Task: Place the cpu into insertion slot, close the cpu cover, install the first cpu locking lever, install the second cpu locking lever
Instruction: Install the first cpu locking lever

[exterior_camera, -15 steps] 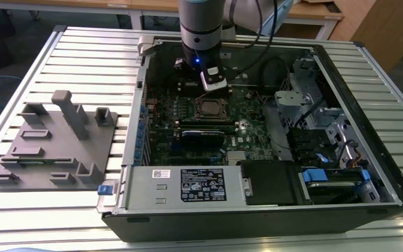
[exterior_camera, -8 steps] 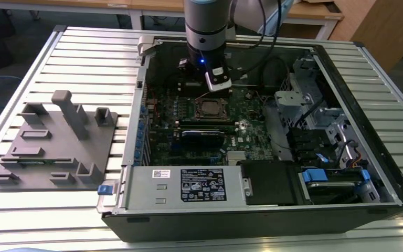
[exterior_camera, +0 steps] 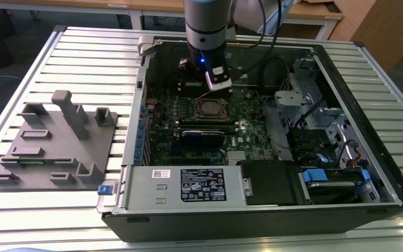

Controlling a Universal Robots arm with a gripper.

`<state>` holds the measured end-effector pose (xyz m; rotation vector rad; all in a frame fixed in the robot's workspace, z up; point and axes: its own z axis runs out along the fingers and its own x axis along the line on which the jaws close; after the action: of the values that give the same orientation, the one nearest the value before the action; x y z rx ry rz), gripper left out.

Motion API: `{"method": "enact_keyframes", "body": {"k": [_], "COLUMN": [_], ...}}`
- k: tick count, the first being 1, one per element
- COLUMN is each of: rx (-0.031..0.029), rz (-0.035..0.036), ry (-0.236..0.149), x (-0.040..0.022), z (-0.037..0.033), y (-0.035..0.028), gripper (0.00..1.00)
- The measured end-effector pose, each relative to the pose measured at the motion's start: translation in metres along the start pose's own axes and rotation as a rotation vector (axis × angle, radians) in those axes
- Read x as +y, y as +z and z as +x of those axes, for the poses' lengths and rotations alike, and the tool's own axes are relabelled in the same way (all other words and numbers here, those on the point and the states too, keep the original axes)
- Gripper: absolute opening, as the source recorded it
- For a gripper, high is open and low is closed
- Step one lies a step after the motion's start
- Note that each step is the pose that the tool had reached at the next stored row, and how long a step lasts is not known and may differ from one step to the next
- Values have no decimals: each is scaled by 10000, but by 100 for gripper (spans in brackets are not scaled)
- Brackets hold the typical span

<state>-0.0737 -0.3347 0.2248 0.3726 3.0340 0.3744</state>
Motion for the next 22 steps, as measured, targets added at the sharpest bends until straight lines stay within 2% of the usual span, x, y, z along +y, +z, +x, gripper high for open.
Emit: {"method": "enact_keyframes", "body": {"k": [3,8,13,18,22], "rx": [-34,-114,-165,-185,-188], "rz": [74,134,202,245,247], "ry": [60,329,458,497,499], "x": [5,9,19,26,38], "z": [1,-1,-9,-13,-9], "y": [4,12,18,21,25], "gripper": [10,10,10,10,10]}}
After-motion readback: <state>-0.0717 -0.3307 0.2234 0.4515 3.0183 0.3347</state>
